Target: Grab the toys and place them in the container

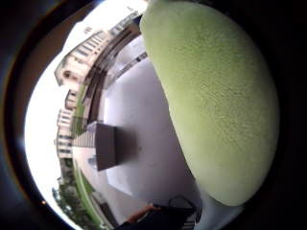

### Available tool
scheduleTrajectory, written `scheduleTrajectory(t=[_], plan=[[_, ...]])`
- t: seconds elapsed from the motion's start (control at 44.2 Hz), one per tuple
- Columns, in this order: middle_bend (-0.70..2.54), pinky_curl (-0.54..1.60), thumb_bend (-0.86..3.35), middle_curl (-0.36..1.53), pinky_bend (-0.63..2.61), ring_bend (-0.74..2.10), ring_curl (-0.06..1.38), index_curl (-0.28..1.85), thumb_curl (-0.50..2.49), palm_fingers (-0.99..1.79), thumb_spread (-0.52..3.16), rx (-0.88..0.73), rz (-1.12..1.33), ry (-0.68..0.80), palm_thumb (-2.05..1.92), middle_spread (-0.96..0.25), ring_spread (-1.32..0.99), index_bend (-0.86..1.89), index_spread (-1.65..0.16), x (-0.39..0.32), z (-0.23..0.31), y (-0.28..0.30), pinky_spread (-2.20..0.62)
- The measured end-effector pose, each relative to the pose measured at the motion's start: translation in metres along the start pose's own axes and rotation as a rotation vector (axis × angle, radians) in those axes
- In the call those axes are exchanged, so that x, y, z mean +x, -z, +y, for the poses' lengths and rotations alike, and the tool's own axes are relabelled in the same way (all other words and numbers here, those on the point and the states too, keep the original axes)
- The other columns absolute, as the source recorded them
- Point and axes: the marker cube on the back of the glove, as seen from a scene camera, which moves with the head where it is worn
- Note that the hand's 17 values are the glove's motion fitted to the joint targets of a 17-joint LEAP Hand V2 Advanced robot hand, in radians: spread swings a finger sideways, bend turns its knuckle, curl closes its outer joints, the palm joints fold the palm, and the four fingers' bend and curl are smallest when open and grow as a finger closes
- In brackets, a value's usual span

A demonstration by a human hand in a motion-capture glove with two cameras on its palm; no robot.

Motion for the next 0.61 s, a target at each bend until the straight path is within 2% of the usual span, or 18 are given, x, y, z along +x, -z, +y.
scheduleTrajectory(t=[0.339, 0.61], plan=[[0.44, 0.41, 0.18, 0.65, 1.06, 1.03, 0.44, 0.05, 0.86, 0.84, 0.64, 0.038, -0.073, 0.163, 0.7, -0.52, -0.47, 0.12, -0.41, -0.156, 0.016, 0.069, -0.44], [0.42, 0.41, 0.15, 0.68, 1.06, 1.02, 0.45, 0.03, 0.91, 0.84, 0.67, 0.002, -0.102, 0.307, 0.71, -0.54, -0.48, 0.13, -0.41, -0.294, 0.037, 0.094, -0.44]])
